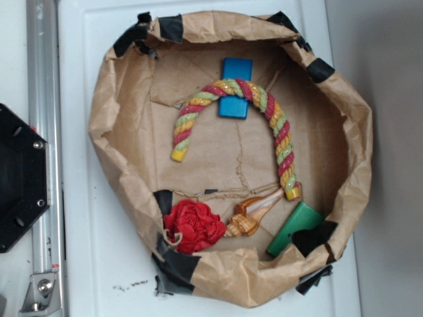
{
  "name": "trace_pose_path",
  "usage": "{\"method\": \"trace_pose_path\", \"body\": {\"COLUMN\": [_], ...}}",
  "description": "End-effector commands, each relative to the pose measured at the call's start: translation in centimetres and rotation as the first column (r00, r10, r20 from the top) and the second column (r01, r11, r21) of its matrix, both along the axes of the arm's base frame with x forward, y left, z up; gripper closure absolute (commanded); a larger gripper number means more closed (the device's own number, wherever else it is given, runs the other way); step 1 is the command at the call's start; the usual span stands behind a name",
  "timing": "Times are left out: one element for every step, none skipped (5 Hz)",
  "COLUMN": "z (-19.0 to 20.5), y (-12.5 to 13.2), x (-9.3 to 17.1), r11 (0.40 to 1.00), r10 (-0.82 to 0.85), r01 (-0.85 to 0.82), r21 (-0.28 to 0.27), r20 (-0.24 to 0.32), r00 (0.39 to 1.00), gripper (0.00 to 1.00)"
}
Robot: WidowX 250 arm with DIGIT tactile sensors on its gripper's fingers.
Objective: Grab the multicolored rope.
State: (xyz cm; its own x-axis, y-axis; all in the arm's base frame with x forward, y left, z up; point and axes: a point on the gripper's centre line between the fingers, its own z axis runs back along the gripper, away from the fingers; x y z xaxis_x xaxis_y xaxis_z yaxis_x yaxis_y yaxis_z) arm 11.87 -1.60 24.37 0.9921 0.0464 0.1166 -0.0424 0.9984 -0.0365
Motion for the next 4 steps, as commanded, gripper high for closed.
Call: {"method": "trace_pose_path", "body": {"z": [0.0, -4.8, -8.2, -12.0], "y": [0.0, 2.2, 4.1, 5.7], "x": [0.0, 5.0, 9.7, 12.7], "r11": [1.000, 0.992, 0.988, 0.985], "r10": [0.000, 0.114, 0.125, 0.142], "r01": [0.000, -0.114, -0.126, -0.140], "r21": [0.000, -0.060, -0.094, -0.104], "r20": [0.000, -0.006, -0.016, 0.004], "r00": [1.000, 0.993, 0.992, 0.990], "gripper": [0.00, 0.00, 0.00, 0.00]}}
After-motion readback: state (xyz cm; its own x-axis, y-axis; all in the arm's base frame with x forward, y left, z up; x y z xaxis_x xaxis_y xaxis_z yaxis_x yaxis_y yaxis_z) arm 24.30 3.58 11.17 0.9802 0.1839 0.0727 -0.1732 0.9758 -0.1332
